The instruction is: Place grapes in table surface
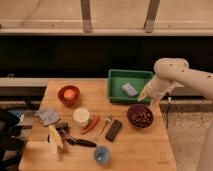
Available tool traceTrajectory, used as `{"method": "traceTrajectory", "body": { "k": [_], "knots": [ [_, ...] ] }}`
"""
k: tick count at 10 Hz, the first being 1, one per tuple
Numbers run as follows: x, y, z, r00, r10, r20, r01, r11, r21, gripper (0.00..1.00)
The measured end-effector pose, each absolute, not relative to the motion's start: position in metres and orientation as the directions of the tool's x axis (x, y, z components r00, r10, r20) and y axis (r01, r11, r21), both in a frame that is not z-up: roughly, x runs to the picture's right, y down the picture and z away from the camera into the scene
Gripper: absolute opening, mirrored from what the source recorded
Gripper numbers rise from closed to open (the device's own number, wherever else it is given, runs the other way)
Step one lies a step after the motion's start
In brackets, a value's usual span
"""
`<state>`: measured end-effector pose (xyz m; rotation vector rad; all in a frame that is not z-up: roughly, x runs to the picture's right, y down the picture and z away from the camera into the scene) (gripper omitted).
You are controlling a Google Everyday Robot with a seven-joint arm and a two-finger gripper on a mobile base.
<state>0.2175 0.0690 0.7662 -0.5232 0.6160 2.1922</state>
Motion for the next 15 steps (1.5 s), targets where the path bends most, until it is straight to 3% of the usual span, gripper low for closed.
{"method": "traceTrajectory", "body": {
  "k": [3, 15],
  "knots": [
    [0.204, 0.075, 0.779, -0.625, 0.543, -0.561, -0.766, -0.566, 0.305, 0.53],
    [0.223, 0.166, 0.814, -0.691, 0.3, -0.658, -0.692, -0.538, 0.481, 0.53]
  ]
}}
